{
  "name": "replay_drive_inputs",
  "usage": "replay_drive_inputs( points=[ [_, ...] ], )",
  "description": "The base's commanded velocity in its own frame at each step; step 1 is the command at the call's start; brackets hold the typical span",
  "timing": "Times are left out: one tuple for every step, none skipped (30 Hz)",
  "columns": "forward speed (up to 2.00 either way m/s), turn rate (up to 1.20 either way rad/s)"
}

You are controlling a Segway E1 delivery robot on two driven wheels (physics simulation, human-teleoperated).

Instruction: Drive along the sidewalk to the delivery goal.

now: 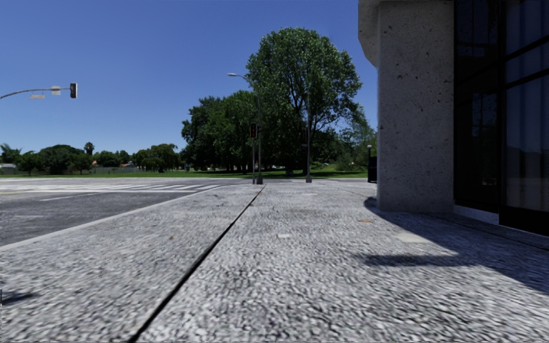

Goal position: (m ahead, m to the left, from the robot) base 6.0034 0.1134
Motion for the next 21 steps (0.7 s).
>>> replay_drive_inputs(
  points=[
    [1.63, 0.00],
    [1.62, 0.00],
    [1.62, 0.00],
    [1.62, 0.00],
    [1.61, 0.00],
    [1.61, 0.00],
    [1.60, 0.00],
    [1.60, 0.00],
    [1.56, 0.00],
    [1.51, 0.00],
    [1.48, 0.00],
    [1.48, 0.00],
    [1.46, 0.00],
    [1.43, 0.00],
    [1.40, 0.00],
    [1.37, 0.00],
    [1.37, 0.00],
    [1.37, 0.00],
    [1.36, 0.00],
    [1.35, 0.00],
    [1.35, 0.00]
  ],
)
